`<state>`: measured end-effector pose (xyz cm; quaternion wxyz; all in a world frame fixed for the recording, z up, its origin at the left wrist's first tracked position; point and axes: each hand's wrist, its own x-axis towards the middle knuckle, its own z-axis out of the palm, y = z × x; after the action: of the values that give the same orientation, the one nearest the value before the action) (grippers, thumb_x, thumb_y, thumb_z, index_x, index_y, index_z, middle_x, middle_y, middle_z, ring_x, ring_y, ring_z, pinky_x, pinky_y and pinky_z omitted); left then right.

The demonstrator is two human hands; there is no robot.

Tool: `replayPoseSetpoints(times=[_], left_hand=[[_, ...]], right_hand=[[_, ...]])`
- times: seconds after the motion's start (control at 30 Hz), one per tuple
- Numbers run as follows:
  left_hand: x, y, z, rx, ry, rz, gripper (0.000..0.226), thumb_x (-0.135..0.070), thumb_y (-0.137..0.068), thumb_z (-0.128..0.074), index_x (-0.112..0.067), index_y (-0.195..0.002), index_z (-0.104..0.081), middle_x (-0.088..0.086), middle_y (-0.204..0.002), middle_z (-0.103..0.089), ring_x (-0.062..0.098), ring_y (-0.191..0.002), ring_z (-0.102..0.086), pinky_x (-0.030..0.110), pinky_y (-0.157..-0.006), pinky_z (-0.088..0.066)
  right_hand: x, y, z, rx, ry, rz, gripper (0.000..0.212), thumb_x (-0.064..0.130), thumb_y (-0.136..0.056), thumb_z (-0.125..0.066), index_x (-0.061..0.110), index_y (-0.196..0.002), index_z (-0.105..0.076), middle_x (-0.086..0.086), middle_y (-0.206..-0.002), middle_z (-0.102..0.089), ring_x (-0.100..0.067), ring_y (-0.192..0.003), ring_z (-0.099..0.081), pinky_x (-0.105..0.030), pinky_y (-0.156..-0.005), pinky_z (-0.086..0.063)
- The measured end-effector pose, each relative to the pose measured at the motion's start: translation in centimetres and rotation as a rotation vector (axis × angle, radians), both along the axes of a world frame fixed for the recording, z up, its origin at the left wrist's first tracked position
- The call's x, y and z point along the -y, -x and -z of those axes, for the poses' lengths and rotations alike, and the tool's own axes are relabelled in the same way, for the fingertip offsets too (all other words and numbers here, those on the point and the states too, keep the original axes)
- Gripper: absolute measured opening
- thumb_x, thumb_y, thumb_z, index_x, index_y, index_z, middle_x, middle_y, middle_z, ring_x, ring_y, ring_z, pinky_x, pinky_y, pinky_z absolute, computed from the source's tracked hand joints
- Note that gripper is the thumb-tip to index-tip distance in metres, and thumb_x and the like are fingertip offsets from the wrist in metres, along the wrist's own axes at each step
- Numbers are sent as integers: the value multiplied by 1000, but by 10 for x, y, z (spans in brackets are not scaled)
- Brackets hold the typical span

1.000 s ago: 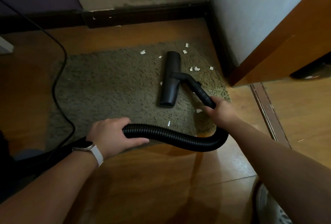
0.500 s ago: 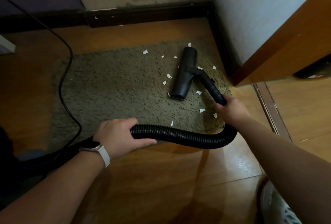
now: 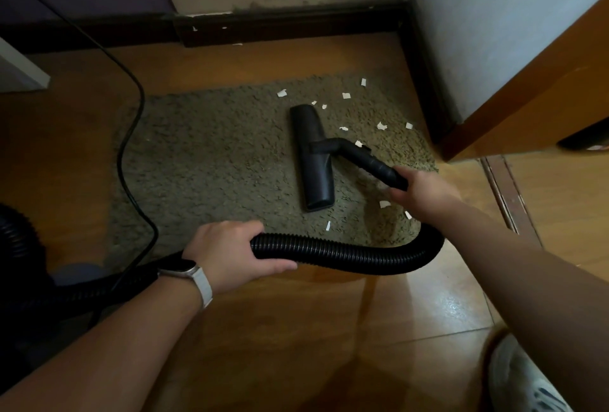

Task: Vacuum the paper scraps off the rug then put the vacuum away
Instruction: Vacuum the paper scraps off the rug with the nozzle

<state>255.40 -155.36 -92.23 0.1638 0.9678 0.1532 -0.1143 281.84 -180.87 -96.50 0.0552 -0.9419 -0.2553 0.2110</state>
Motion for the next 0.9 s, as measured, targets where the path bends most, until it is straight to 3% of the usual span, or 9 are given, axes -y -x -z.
replayPoseSetpoints(times=[0.27, 0.43, 0.53, 0.67, 0.9], left_hand=[[1, 0, 0, 19, -18, 22, 88, -107, -48, -15, -33, -76, -53, -16, -64, -56, -4, -61, -51, 20, -51, -33], [-4, 3, -3, 35, 5, 1, 90, -108, -45, -12, -33, -74, -53, -15, -62, -55, -4, -59, -51, 20, -51, -34], [-5, 7, -5, 7, -1, 3, 94, -109, -43, -9, -33, -77, -54, -15, -65, -57, -3, -61, -52, 22, -57, -45], [-5, 11, -3, -28, -26, 8, 99, -109, -41, -7, -35, -82, -57, -17, -68, -58, -4, -63, -53, 21, -58, -45], [-4, 9, -4, -14, -34, 24, 94, -108, -46, -7, -35, -80, -55, -15, -66, -57, -4, -60, -52, 19, -52, -40]], right_hand=[[17, 6, 7, 69, -20, 176, 16, 41, -94, -58, 39, -108, -52, 8, -72, -58, -10, -60, -55, -23, -45, -35], [-8, 11, 7, 69, -29, 79, 19, 42, -93, -58, 36, -111, -54, 9, -72, -56, -10, -61, -54, -25, -47, -39], [-28, 17, 4, 93, 7, -10, 24, 43, -94, -57, 36, -116, -52, 10, -72, -53, -9, -59, -50, -24, -45, -35], [-40, 23, 0, 116, 34, -98, 18, 45, -94, -55, 35, -108, -51, 9, -70, -54, -9, -57, -51, -22, -44, -32], [-9, 4, -13, 171, 110, 129, 16, 37, -96, -55, 32, -110, -50, 3, -73, -58, -17, -61, -56, -25, -46, -41]])
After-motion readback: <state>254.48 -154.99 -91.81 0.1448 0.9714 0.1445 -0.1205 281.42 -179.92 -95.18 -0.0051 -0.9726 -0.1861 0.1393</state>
